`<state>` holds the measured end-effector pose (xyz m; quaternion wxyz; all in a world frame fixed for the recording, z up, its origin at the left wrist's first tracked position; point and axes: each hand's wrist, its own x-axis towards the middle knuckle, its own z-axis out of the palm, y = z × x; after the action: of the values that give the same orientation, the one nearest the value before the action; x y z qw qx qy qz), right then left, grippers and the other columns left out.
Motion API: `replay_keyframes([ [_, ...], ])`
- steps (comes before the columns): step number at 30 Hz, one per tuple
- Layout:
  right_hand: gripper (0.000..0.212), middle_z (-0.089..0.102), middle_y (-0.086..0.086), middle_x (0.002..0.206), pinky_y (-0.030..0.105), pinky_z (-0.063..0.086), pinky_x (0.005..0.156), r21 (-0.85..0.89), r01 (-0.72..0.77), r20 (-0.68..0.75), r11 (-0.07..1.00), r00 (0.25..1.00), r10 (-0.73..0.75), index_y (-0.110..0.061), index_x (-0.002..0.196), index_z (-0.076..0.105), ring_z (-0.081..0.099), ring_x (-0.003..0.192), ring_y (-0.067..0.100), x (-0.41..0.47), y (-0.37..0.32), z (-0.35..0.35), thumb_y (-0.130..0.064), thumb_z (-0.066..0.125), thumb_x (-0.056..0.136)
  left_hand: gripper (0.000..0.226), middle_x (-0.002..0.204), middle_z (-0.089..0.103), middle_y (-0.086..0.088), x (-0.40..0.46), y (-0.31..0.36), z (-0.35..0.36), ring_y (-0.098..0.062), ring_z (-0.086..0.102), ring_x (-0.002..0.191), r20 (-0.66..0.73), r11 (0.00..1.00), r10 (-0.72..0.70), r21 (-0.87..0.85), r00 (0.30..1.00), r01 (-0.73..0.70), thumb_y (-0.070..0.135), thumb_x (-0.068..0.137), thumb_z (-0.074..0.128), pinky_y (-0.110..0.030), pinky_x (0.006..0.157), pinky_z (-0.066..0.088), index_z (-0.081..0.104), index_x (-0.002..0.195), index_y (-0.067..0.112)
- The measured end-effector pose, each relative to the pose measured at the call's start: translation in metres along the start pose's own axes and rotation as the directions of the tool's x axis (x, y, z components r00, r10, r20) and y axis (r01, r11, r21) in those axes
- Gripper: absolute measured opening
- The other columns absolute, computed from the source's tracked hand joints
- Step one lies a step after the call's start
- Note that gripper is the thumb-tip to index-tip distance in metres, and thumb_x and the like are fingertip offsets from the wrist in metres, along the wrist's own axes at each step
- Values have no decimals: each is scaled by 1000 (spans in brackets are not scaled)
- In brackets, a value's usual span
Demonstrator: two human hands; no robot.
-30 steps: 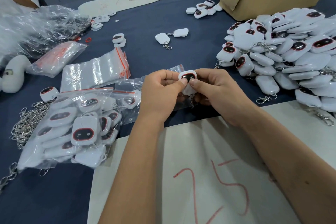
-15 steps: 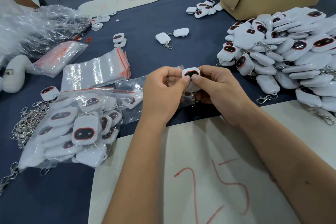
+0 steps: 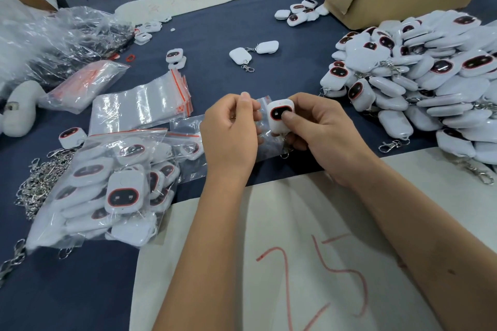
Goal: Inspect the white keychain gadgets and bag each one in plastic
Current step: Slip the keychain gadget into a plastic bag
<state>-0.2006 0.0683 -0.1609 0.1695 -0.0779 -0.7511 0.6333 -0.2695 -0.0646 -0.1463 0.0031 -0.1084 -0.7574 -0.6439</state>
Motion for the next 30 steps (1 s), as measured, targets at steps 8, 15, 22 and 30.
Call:
replay_keyframes([
  [8,22,71,-18,95,24,53,83,-134,249,-41,959,966,-257,-23,113,72,65,88,3,-5,-3,7,-7,60,103,23,72,68,2,1,-6,0,-28,68,75,-17,970,95,226,995,-89,15,96,51,-52,76,57,69,81,11],
  [15,24,74,-8,106,23,54,90,-149,306,-120,940,939,-324,-14,114,72,70,102,16,-4,-2,6,1,62,99,26,76,62,7,-4,-5,8,-20,61,77,78,838,83,534,994,-112,34,85,79,-39,74,51,56,81,22],
  [22,13,75,2,94,28,57,69,-28,175,-230,984,957,-177,-13,110,68,71,82,15,0,-1,2,-5,64,101,18,77,65,3,-10,2,9,-25,62,81,21,787,57,615,998,-58,31,85,71,-42,76,53,59,79,19],
  [30,4,75,17,88,29,58,57,227,12,-265,974,963,50,-12,105,50,77,73,33,2,-2,3,-11,50,108,21,69,67,-4,-15,8,13,-28,61,73,53,797,116,591,992,-125,13,87,58,-43,73,49,66,69,11],
])
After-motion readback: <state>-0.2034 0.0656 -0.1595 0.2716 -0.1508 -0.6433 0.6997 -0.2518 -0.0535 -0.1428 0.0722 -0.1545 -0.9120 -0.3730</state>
